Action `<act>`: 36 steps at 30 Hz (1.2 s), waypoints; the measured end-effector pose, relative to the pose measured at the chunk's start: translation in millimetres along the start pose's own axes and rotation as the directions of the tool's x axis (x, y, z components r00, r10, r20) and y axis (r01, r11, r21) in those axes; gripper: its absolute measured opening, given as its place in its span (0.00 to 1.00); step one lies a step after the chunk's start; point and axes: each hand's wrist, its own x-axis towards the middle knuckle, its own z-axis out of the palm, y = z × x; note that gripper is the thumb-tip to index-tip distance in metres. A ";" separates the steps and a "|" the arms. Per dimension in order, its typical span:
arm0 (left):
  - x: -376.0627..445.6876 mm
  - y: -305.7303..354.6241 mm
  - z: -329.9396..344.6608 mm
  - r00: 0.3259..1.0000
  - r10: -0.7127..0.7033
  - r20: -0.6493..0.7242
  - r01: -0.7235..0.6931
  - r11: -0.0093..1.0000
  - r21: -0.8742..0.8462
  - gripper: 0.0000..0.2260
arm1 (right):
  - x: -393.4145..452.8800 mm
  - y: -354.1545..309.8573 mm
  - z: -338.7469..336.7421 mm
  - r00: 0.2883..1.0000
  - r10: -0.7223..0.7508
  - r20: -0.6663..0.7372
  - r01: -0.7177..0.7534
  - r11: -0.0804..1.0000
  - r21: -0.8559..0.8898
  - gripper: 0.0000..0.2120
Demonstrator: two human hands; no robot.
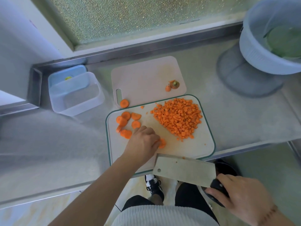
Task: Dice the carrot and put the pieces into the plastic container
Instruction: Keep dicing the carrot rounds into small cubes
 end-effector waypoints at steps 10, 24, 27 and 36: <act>-19.3 -0.4 14.3 0.998 0.051 -0.039 -0.053 0.997 -0.049 0.13 | -5.2 -3.3 9.1 0.891 0.371 0.262 -0.451 0.787 0.421 0.41; -28.7 14.6 36.5 0.969 0.044 -0.245 -0.078 0.988 -0.130 0.08 | 31.3 -56.3 -13.2 0.872 0.242 0.424 -0.458 0.709 0.536 0.29; -28.4 13.2 35.7 0.965 0.071 -0.251 -0.104 0.987 -0.122 0.08 | 45.8 -61.5 -3.4 0.886 0.234 0.400 -0.432 0.728 0.532 0.32; -37.2 5.0 36.8 0.958 0.066 -0.278 -0.102 0.988 -0.117 0.05 | 40.4 -61.4 -7.5 0.894 0.228 0.386 -0.435 0.649 0.624 0.31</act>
